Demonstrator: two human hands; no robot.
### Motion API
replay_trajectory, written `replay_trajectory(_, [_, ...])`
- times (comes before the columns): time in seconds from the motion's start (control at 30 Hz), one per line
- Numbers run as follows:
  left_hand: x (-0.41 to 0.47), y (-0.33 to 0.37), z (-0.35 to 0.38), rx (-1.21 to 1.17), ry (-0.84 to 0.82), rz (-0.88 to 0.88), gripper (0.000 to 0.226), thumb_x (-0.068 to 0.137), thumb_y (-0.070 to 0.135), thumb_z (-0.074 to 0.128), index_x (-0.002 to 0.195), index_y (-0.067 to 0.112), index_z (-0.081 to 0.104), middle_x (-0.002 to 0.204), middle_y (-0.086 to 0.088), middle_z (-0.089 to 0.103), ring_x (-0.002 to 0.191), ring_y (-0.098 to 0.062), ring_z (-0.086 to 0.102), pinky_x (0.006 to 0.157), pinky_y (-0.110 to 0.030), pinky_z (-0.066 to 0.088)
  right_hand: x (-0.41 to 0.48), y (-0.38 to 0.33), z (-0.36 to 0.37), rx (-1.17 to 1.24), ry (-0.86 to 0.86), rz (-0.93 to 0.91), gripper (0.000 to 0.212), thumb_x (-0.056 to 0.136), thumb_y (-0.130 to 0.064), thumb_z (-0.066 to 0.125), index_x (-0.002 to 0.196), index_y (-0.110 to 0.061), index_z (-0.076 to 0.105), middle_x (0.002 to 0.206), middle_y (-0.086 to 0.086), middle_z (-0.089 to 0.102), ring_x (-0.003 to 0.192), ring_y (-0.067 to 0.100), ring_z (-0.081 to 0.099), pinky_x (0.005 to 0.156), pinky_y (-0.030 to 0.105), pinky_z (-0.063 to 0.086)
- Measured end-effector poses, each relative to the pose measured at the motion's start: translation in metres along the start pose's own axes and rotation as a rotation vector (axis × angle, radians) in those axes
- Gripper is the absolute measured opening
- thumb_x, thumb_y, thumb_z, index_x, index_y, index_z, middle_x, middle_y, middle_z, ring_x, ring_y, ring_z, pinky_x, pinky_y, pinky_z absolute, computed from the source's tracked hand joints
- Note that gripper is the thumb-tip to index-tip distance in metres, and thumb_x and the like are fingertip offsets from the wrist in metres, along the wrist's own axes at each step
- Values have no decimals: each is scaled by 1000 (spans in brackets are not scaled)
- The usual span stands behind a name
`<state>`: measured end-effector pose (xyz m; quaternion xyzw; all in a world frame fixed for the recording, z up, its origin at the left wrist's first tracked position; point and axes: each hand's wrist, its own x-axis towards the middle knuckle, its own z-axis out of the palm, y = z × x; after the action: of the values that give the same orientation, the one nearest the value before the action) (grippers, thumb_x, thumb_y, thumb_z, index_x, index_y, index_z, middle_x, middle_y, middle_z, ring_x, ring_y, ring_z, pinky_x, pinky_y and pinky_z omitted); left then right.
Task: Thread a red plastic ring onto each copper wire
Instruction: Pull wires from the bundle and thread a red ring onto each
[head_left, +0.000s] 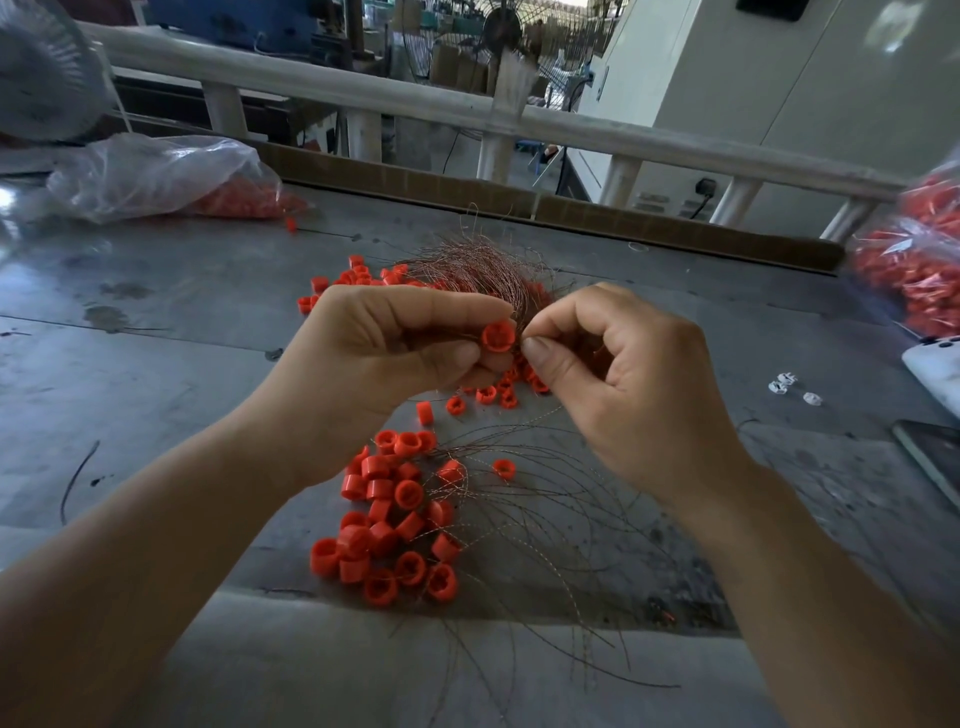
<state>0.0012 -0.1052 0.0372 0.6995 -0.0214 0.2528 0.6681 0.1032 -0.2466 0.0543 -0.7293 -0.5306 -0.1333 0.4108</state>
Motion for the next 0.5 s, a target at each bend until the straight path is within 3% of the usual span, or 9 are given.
replay_trajectory(0.5, [-2, 5, 1, 11, 39, -5, 32, 61, 11, 63, 91, 20, 70, 82, 0, 74, 77, -15, 71, 68, -18, 54, -1, -3, 0, -2, -18, 7, 6, 80, -14, 60, 76, -11, 64, 70, -6, 57, 67, 5, 54, 62, 13, 43])
